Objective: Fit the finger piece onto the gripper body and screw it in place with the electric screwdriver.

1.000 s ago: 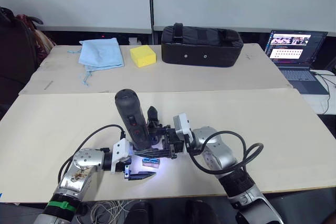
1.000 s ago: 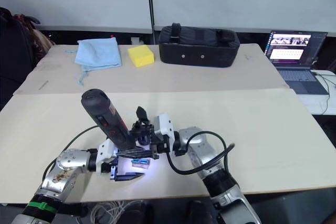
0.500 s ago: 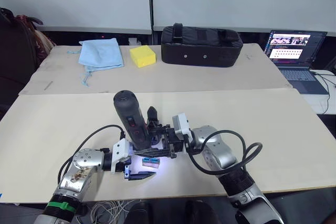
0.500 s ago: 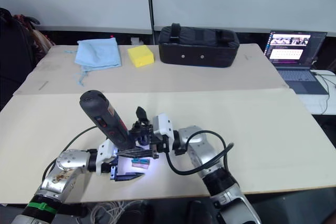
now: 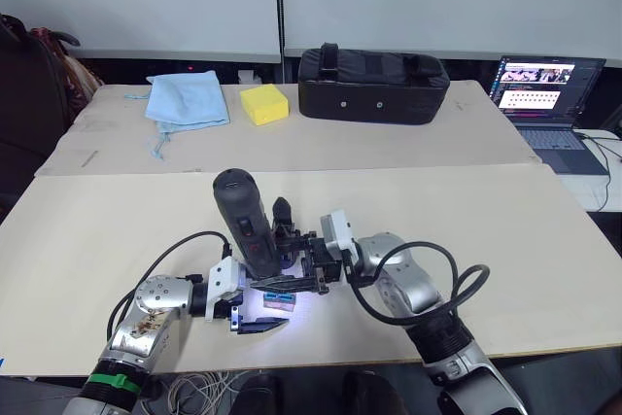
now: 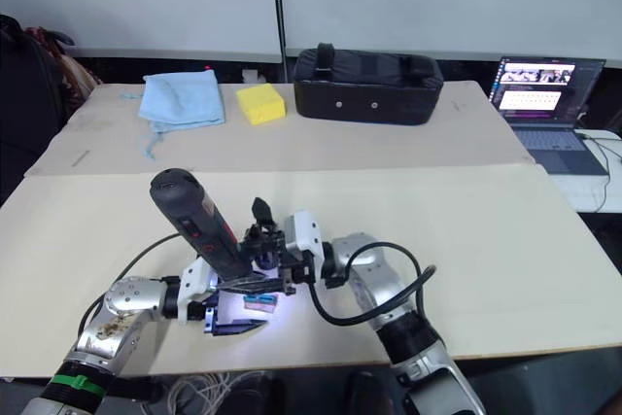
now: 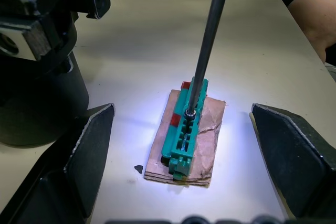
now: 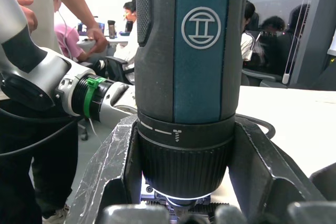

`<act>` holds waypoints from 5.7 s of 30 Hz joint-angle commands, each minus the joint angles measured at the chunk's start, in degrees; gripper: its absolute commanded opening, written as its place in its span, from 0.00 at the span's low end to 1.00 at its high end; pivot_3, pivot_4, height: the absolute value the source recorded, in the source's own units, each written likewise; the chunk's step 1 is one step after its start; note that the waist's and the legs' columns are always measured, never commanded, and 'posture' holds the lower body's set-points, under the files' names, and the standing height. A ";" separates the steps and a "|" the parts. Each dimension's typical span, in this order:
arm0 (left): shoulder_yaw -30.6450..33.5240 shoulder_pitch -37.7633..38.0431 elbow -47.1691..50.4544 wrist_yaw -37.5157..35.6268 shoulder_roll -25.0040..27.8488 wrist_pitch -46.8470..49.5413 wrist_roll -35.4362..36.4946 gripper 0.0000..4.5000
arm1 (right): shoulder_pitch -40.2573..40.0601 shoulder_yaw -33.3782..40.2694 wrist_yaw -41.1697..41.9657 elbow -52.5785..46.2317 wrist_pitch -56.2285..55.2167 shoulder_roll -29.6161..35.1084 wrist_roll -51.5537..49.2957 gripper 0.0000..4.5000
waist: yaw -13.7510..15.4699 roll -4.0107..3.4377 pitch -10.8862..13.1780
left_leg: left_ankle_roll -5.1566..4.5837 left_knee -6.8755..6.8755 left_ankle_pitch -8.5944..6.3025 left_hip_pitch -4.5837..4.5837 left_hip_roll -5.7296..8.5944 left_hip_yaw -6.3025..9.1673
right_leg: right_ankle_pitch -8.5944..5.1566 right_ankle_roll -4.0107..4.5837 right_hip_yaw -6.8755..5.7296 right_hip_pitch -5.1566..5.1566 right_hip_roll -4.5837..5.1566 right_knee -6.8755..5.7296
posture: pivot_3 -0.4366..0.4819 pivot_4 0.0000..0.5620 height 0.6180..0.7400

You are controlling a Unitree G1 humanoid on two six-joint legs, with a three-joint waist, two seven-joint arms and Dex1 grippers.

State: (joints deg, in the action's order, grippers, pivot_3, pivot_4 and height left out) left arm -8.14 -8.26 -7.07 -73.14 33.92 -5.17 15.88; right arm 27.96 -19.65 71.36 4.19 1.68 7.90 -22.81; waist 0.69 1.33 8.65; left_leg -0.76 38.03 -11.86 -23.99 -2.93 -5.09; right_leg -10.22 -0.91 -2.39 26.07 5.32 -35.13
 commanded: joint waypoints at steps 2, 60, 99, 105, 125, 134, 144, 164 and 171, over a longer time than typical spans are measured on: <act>-0.69 1.05 -1.43 -1.48 0.49 -0.37 -0.02 0.98 | 0.99 1.57 0.59 -5.51 1.59 -0.07 -3.83 0.42 | -0.13 0.00 0.00 | 0.00 0.00 0.00 0.00 -0.02 -0.01 | 0.00 0.00 0.00 0.02 -0.01 0.00 | 0.48 0.27 1.00; 3.67 -3.53 -1.52 18.98 -7.68 8.91 -1.86 0.98 | 3.75 19.45 -7.08 -23.94 18.65 18.02 -19.65 0.42 | 0.12 0.13 0.10 | -0.01 0.01 0.00 -0.18 0.01 0.01 | 0.15 -0.13 -0.01 0.10 -0.03 0.08 | 0.48 0.27 1.00; 1.30 -24.39 -35.03 -5.12 -8.75 -8.97 -3.83 0.52 | 2.78 19.56 -9.27 -26.57 19.90 20.81 -20.19 0.42 | 0.73 0.14 0.10 | -0.04 0.34 0.00 -0.34 0.07 0.06 | 0.18 -0.19 -0.04 0.04 -0.03 0.07 | 0.48 0.27 1.00; 3.86 -22.14 -31.36 -2.37 -8.30 -8.88 -2.70 0.98 | 2.89 19.63 -9.06 -26.41 20.01 20.84 -20.36 0.42 | 0.17 0.14 0.10 | -0.04 0.40 0.00 -0.32 0.03 0.08 | 0.21 -0.24 -0.04 0.03 -0.04 0.00 | 0.48 0.27 1.00; 4.34 -3.54 -2.82 14.59 -8.17 5.47 -2.77 0.98 | 4.21 18.90 -7.62 -23.64 19.38 20.00 -19.84 0.42 | 0.16 0.13 0.10 | -0.03 0.31 0.00 -0.30 0.01 0.08 | 0.23 -0.26 0.00 0.08 -0.04 0.02 | 0.48 0.27 1.00; 3.72 -5.51 -6.57 17.30 -10.18 3.79 -3.95 0.98 | 4.73 18.68 -7.53 -23.64 19.67 19.45 -19.94 0.42 | 0.71 0.13 0.10 | -0.03 0.36 0.00 -0.28 0.03 0.08 | 0.16 -0.12 -0.01 0.04 -0.03 0.00 | 0.48 0.27 1.00; 1.91 -9.28 -9.94 15.55 -10.59 4.33 -3.99 0.98 | 4.62 18.82 -8.12 -24.34 19.76 19.55 -19.83 0.42 | 0.99 0.13 0.09 | -0.04 0.42 0.01 -0.28 0.04 0.08 | 0.17 -0.08 -0.01 0.01 -0.03 0.01 | 0.48 0.27 1.00; 0.77 -10.08 -9.24 13.51 -9.57 5.30 -4.06 0.52 | 22.44 18.38 -20.82 -21.39 31.41 11.72 -27.47 0.42 | 0.72 0.13 0.09 | -0.05 0.44 0.01 -0.30 0.01 0.09 | 0.21 -0.03 -0.01 0.04 -0.02 0.00 | 0.48 0.27 1.00; 0.46 -9.73 -8.70 12.94 -9.10 5.26 -4.03 0.52 | 28.06 15.26 -22.10 -15.33 29.94 6.81 -22.42 0.42 | 0.64 0.13 0.09 | -0.05 0.44 0.01 -0.33 0.03 0.09 | 0.29 0.02 -0.03 0.02 -0.01 0.03 | 0.48 0.27 1.00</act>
State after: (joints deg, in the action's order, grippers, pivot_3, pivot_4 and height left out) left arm -6.04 -18.36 -16.08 -59.44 24.76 -0.46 12.83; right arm 53.80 -4.72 49.66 -11.02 33.38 15.58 -45.99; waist 1.32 1.46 8.74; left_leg -0.81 38.47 -11.85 -24.32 -2.90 -5.01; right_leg -9.94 -0.90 -2.43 26.09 5.31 -35.11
